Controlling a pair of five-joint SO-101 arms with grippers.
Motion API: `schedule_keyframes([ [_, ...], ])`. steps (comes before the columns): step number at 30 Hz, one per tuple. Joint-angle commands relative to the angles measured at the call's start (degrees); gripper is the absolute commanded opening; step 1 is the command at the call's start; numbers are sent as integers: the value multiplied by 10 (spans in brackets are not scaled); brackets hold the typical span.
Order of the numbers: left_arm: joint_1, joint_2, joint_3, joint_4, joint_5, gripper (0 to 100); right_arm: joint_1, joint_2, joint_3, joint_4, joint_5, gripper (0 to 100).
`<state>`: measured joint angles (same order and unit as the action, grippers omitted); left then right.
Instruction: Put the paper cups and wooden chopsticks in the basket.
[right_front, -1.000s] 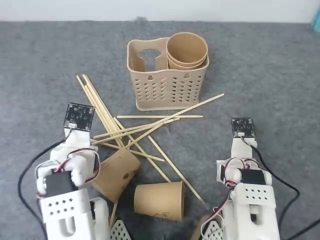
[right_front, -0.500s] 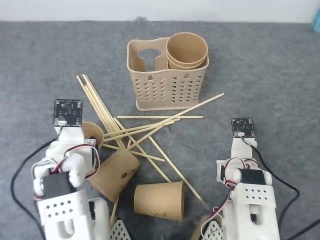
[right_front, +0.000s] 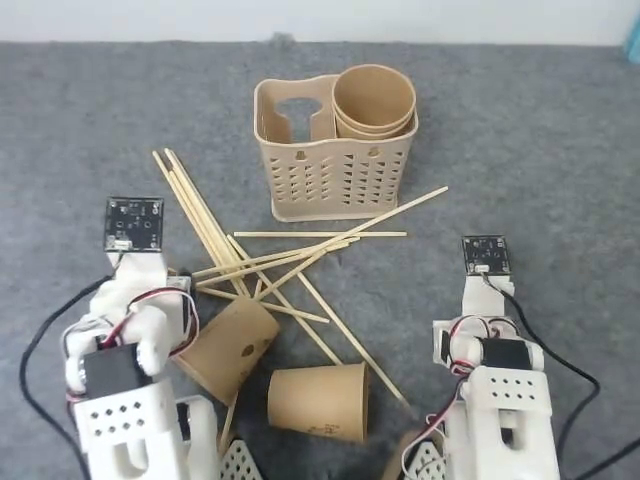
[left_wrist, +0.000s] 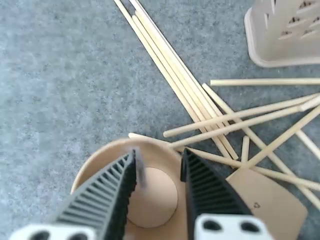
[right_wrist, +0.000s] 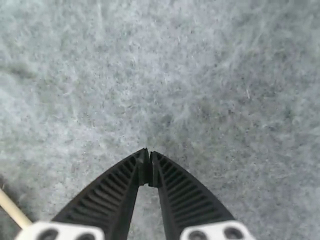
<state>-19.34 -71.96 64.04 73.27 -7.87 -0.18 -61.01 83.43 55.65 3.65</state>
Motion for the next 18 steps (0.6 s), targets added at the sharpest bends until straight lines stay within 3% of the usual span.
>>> schedule_keyframes([
  [1,4,-1,-84,29,9,145,2,-12,-5,-10,9,8],
  [4,7,64,-161,84,9,145,2,-12,-5,-10,9,9],
  [12,3,420,-336,171,4,144,1,-12,-5,-10,9,9],
  [18,6,469,-354,174,-25,145,0,-12,-5,-9,9,9],
])
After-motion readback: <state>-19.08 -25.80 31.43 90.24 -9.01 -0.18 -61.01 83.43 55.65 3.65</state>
